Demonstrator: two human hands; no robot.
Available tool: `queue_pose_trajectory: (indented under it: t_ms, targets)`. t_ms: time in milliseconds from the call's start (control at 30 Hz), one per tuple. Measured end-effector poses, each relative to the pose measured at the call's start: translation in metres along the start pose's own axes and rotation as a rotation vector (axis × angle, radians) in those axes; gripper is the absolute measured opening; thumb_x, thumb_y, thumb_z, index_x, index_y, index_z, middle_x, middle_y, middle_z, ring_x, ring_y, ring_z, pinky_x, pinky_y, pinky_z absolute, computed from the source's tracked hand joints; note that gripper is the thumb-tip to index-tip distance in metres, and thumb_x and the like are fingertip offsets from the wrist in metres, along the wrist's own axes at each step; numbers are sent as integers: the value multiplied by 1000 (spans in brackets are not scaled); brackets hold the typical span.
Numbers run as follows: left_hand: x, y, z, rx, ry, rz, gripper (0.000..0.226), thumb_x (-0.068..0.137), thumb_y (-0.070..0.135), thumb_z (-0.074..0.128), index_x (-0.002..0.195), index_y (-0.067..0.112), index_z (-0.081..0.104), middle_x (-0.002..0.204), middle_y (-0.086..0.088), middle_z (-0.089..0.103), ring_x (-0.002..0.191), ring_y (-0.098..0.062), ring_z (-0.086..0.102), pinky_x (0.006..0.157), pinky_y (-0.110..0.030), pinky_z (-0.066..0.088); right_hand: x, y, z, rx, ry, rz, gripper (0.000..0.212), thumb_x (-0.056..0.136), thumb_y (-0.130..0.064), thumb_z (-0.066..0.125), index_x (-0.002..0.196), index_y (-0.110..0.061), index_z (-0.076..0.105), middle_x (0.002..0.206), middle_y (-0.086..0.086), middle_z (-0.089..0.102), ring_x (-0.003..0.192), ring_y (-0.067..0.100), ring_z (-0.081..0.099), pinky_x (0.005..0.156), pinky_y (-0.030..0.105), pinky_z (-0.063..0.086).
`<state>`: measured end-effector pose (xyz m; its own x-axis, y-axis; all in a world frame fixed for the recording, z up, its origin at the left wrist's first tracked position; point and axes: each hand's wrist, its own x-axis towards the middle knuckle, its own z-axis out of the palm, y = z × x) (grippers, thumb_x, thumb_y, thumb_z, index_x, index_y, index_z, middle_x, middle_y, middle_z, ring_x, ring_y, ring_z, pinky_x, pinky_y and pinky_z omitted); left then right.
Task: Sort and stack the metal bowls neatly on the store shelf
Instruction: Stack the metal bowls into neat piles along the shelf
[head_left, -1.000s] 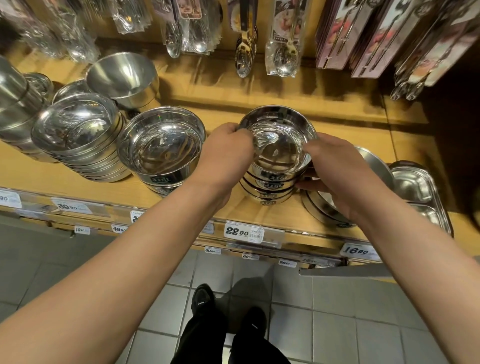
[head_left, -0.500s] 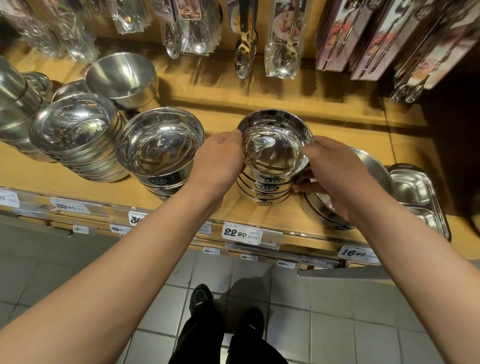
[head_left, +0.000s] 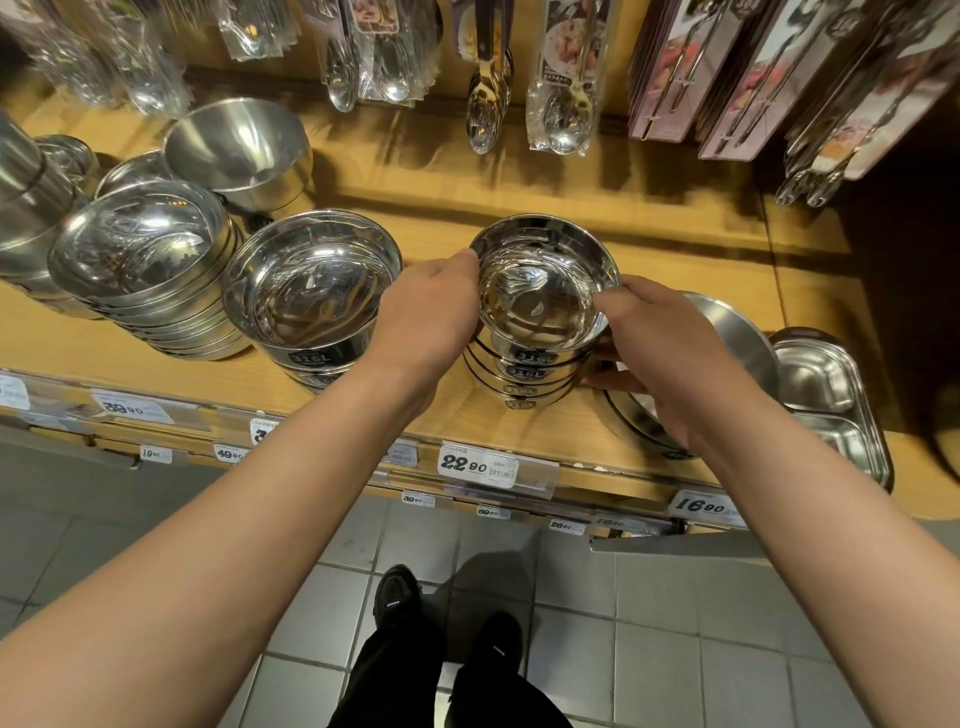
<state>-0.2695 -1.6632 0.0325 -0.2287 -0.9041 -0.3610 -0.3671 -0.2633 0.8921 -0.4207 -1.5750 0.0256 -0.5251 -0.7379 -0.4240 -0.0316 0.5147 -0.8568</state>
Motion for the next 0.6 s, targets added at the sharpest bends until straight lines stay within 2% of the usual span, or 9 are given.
queue_pose_trajectory:
  t_ms: [133,333,467,600]
  targets:
    - [-2,1,1,-15,-19,-32,33,98,39,44,78,20,61,85,0,62,86,-23,55,100,-56,52,0,-5,2,-68,-2,-18,29,91,-40,50,102,-23,71,103,5,76,102,30,70,93,58,57]
    - [-2,1,1,-60,-20,-74,30,96,39,46,80,19,62,91,-5,63,89,-25,54,102,-59,50,2,-5,4,-49,4,-36,25,93,-41,52,102,-26,70,103,3,75,99,26,70,91,57,59]
    - [0,-1,2,-42,-21,-70,35,99,37,43,97,12,68,100,-7,63,96,-26,56,103,-58,50,2,-6,4,-41,4,-38,26,90,-44,53,103,-30,71,102,-1,75,97,22,70,92,55,59]
    - [1,-2,2,-69,-21,-90,34,98,38,42,93,15,66,102,-9,62,94,-26,55,103,-59,49,2,-8,3,-27,6,-32,23,92,-42,55,102,-29,71,99,-2,74,91,20,69,90,55,60]
